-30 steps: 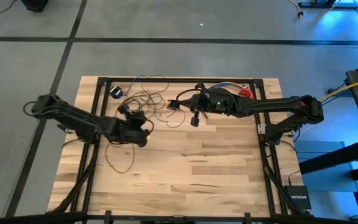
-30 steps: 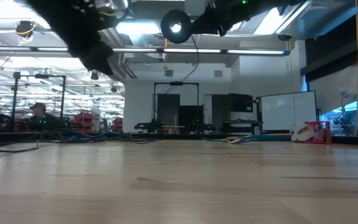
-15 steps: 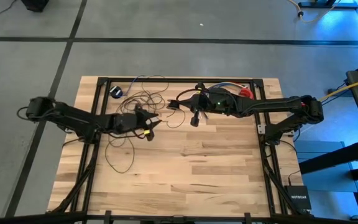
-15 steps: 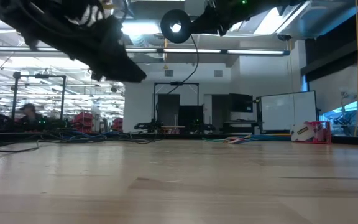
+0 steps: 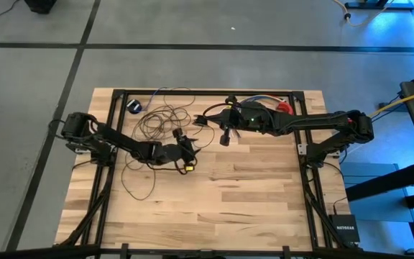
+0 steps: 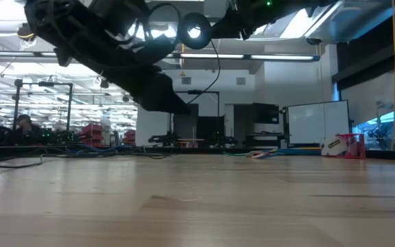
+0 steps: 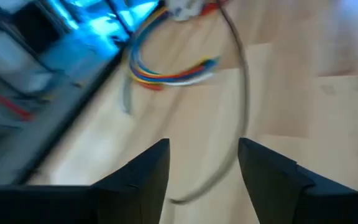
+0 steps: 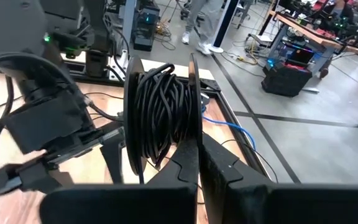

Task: Coiling cords

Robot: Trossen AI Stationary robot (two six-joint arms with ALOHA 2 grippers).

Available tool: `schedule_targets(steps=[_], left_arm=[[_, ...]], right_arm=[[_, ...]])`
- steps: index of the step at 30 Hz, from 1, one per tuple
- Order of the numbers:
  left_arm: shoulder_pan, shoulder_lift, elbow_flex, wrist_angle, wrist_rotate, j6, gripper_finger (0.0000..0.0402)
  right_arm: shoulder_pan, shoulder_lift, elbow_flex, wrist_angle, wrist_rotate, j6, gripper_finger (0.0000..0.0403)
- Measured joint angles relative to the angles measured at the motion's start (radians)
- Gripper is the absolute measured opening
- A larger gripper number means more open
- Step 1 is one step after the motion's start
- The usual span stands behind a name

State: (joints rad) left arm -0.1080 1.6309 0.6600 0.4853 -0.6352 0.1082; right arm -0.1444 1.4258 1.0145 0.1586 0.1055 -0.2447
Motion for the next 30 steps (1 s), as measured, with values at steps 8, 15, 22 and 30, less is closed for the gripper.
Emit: schedule_targets(steps=[8, 15, 22, 30], left_arm=[[-0.009, 0.015, 0.022, -0.004, -0.067, 0.048, 0.0171], [-0.007, 0.015, 0.022, 0.001, -0.026, 0.053, 0.0105], [0.0, 0.015, 0.02, -0.023, -0.026, 0.05, 0.0008], [0.042, 0.006, 0.019, -0.224, -0.183, -0.002, 0.0006]], right_arm=[[0.0, 0.023, -0.002, -0.011, 0.001, -0.007, 0.0002], [0.0, 0.03, -0.001, 0.016, 0.017, -0.021, 0.0002], [0.0, 0.03, -0.001, 0.031, 0.014, -0.022, 0.0002], [0.0, 0.03, -0.001, 0.014, -0.03, -0.022, 0.0002]])
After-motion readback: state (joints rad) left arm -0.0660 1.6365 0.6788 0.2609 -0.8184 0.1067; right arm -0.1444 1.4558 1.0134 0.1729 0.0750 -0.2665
